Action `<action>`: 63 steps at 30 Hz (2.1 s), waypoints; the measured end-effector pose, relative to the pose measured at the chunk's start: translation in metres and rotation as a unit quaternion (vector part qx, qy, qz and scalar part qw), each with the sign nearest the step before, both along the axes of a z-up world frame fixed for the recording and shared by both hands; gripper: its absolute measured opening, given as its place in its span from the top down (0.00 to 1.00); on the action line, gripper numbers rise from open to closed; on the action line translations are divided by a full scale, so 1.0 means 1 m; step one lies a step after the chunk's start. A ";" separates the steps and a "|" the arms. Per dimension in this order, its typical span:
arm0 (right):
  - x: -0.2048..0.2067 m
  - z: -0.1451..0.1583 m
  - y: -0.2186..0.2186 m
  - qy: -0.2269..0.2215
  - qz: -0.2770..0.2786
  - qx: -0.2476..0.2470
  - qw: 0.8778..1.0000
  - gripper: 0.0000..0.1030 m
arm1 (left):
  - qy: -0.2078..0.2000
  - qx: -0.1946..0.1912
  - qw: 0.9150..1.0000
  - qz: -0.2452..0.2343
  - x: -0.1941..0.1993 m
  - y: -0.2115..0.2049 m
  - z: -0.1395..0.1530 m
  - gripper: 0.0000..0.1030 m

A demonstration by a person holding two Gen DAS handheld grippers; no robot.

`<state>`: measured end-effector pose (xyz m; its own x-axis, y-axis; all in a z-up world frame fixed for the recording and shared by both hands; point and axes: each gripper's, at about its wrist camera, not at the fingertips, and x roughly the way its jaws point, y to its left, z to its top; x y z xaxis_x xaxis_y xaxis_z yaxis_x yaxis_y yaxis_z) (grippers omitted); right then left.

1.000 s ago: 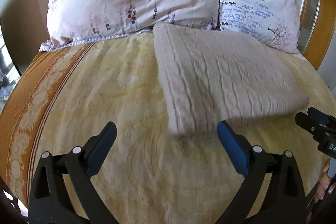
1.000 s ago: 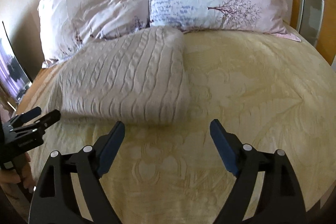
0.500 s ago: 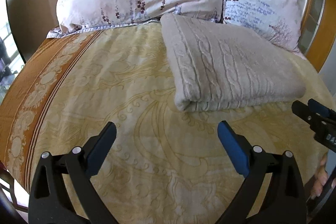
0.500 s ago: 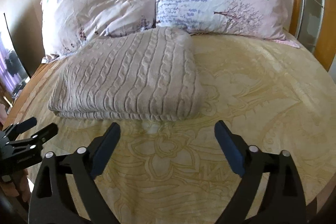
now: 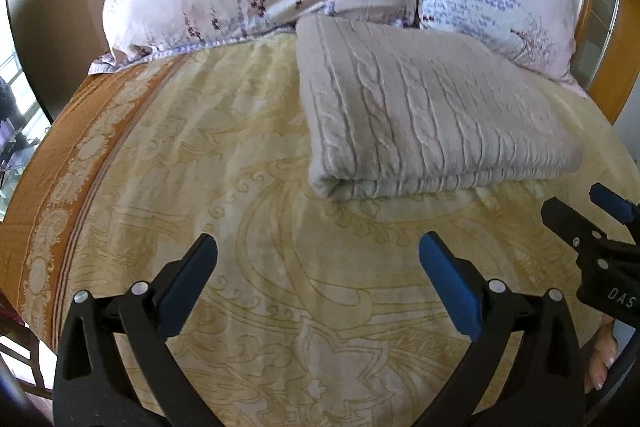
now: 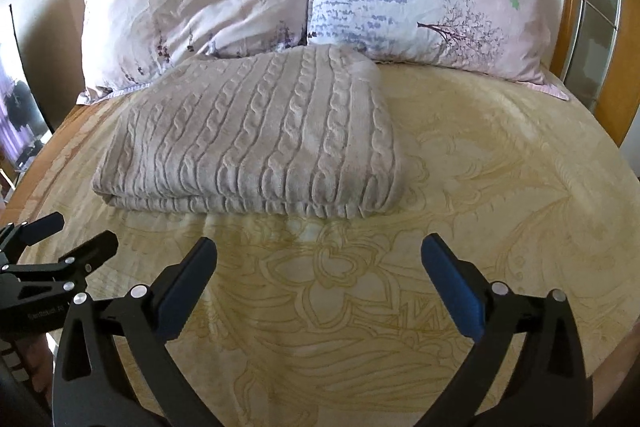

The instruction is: Fold small clothes

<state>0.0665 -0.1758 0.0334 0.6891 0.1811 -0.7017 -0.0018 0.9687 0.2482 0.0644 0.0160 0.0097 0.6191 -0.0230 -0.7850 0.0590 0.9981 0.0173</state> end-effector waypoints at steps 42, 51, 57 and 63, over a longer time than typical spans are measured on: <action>0.010 -0.007 0.007 0.036 -0.008 -0.024 0.999 0.01 | 0.022 0.000 1.000 0.009 0.005 -0.005 -0.012 0.02; 0.010 -0.007 0.007 0.036 -0.008 -0.024 0.999 0.01 | 0.021 0.000 1.000 0.009 0.004 -0.006 -0.013 0.02; 0.010 -0.007 0.007 0.036 -0.008 -0.024 0.999 0.01 | 0.021 0.000 1.000 0.010 0.004 -0.005 -0.013 0.02; 0.010 -0.007 0.007 0.036 -0.008 -0.024 0.999 0.01 | 0.022 0.000 1.000 0.010 0.004 -0.005 -0.013 0.02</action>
<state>0.0766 -0.1692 0.0268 0.6395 0.1358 -0.7567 0.0293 0.9793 0.2005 0.0684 0.0106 -0.0031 0.5849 -0.0107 -0.8110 0.0392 0.9991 0.0151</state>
